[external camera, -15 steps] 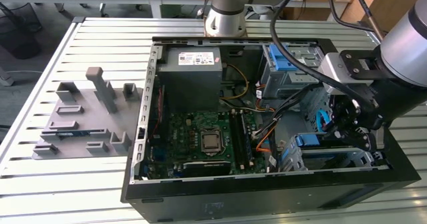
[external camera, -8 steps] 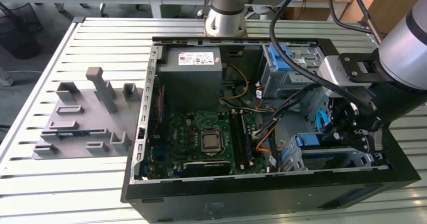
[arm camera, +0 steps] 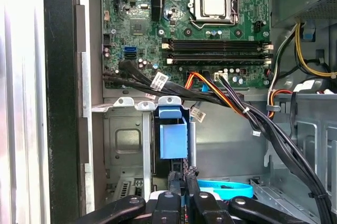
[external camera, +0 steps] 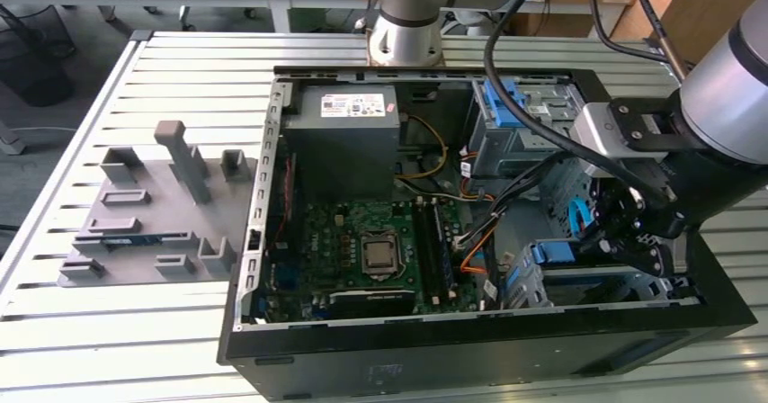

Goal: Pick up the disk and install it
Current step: 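Insert the second disk wire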

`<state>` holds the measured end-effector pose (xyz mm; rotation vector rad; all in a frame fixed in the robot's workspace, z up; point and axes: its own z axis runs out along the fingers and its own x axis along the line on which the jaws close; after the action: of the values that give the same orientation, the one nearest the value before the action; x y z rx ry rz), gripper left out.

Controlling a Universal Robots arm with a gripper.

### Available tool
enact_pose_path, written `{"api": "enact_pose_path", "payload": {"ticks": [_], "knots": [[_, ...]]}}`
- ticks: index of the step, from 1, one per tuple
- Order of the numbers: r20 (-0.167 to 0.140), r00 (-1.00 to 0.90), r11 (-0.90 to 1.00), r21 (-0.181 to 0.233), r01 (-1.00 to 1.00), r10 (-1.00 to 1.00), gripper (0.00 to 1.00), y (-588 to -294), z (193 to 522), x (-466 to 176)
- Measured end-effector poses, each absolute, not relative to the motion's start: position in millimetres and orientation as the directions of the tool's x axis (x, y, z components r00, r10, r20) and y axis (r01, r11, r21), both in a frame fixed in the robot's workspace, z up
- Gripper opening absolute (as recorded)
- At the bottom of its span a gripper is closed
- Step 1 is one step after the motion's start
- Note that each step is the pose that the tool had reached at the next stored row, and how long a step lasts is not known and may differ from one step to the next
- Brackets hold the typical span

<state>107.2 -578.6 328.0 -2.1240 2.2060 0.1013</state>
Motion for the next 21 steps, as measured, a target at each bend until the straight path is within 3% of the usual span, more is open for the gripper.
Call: {"api": "enact_pose_path", "payload": {"ticks": [8,9,21], "knots": [[-0.102,-0.037,0.038,-0.006,-0.999,-0.994,0.17,-578.6,327.6,107.2],[-0.102,-0.037,0.038,-0.006,-0.999,-0.994,0.24,-578.6,327.8,107.2],[-0.102,-0.037,0.038,-0.006,-0.999,-0.994,0.24,-578.6,332.8,107.2]]}}
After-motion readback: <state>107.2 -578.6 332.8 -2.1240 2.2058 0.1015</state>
